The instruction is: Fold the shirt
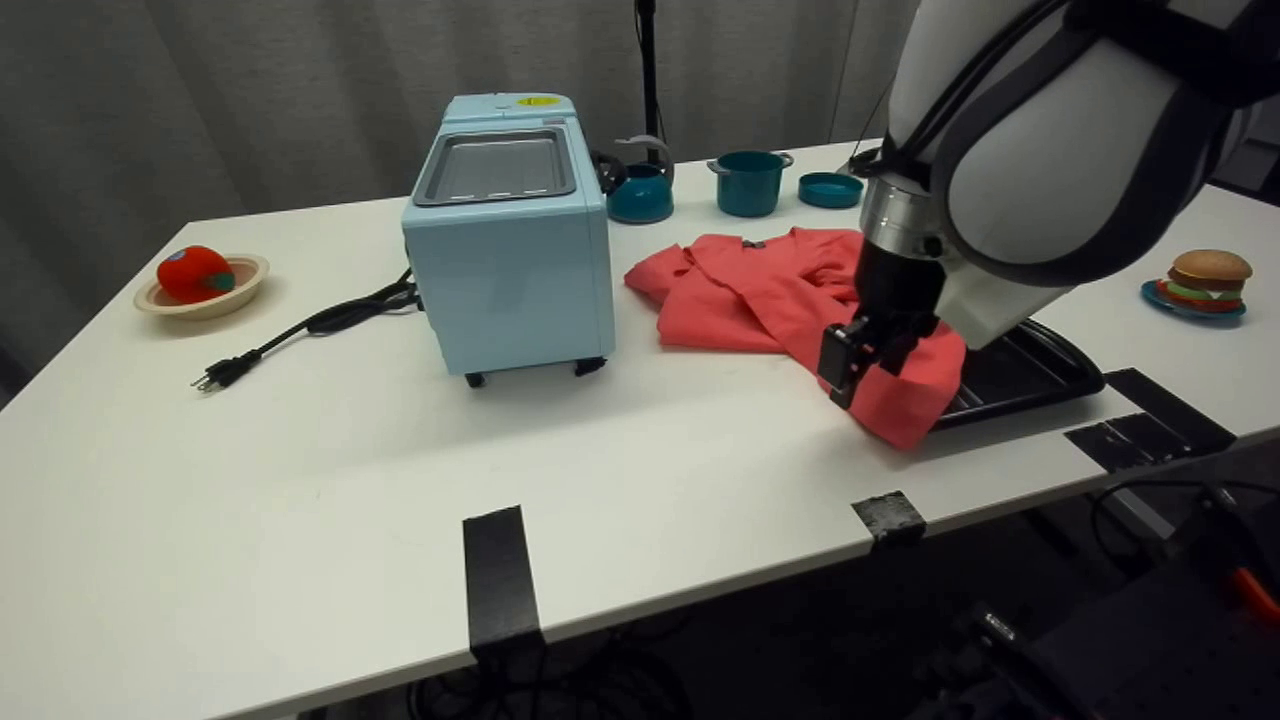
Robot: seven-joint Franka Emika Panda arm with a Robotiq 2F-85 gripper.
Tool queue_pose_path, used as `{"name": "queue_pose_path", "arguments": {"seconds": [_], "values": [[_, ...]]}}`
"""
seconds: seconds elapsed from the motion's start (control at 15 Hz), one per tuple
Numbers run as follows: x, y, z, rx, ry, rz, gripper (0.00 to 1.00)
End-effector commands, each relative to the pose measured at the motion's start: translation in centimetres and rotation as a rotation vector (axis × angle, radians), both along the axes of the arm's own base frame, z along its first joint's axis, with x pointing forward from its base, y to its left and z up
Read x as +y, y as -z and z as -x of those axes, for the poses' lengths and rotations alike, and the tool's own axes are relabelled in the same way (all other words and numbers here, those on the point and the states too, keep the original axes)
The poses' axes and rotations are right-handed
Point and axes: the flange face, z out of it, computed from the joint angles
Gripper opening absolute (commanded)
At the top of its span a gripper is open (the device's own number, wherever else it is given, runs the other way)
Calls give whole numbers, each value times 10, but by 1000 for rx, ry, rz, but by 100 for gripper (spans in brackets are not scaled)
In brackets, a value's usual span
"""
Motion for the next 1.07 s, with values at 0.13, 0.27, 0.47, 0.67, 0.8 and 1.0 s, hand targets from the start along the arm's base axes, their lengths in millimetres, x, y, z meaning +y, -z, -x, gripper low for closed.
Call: {"name": "queue_pose_path", "arguments": {"seconds": [0.13, 0.27, 0.47, 0.67, 0.8, 1.0], "values": [[1, 0, -3, -11, 2, -5, 30], [1, -2, -5, -15, 3, -5, 15], [-1, -7, -7, -27, 15, -3, 3], [-2, -18, -14, -50, 15, -5, 0], [-4, -28, -20, -70, 18, -7, 1], [-8, -43, -37, -111, 24, -11, 1]]}}
